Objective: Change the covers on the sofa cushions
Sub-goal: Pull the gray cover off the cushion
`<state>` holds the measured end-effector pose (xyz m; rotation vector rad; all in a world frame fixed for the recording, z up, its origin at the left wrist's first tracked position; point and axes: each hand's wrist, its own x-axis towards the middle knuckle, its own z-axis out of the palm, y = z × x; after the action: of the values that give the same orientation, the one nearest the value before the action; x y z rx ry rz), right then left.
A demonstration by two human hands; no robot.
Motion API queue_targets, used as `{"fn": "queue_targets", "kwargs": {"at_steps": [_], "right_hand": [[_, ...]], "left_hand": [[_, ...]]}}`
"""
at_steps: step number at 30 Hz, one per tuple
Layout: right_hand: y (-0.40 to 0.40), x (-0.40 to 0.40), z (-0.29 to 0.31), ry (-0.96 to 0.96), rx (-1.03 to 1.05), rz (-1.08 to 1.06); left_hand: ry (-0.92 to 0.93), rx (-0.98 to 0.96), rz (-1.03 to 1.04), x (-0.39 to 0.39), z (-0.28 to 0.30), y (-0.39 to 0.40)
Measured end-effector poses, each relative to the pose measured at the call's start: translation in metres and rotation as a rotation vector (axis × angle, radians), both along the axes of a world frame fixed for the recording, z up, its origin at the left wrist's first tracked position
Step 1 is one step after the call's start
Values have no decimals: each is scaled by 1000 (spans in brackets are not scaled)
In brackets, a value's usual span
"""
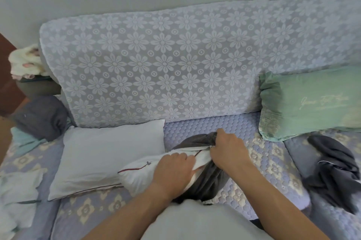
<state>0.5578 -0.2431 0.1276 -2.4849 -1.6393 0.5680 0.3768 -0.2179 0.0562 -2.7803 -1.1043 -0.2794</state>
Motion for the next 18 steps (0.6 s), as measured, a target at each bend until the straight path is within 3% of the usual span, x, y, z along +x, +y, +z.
{"fn": "queue_targets", "kwargs": {"at_steps": [5, 13, 16, 18], "right_hand": [[5, 44, -24, 98, 119, -332], [-14, 98, -79, 304, -183, -411], [-30, 90, -89, 433, -227, -469], [-32, 70, -85, 589, -235, -440]], "left_hand": [[-91, -101, -40, 0, 16, -7], [-319, -14, -134, -59, 35, 0], [-231, -21, 133, -111, 32, 28], [-56, -268, 499, -147, 23, 49]]}}
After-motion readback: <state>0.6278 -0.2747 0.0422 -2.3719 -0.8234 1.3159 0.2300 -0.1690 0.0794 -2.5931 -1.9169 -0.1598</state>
